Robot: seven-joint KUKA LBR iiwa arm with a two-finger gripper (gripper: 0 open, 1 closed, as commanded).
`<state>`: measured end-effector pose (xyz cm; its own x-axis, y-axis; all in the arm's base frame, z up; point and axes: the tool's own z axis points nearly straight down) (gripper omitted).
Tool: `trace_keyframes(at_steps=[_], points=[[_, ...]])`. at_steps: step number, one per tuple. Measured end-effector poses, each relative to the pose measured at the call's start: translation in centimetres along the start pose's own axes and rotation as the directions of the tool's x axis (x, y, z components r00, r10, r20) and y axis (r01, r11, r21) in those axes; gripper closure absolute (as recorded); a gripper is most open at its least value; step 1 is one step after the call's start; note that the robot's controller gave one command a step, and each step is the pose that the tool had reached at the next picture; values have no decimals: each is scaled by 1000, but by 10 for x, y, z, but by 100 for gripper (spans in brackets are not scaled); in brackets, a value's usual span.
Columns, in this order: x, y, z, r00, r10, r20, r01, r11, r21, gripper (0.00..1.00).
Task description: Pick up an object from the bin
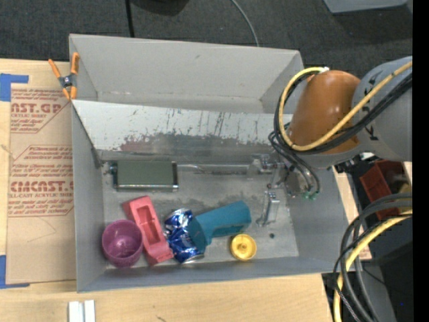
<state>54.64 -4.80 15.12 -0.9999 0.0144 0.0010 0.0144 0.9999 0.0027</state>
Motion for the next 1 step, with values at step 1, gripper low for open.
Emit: trace_keyframes(at_steps=[1], points=[[5,1,22,999,35,17,-35,999,6,0]])
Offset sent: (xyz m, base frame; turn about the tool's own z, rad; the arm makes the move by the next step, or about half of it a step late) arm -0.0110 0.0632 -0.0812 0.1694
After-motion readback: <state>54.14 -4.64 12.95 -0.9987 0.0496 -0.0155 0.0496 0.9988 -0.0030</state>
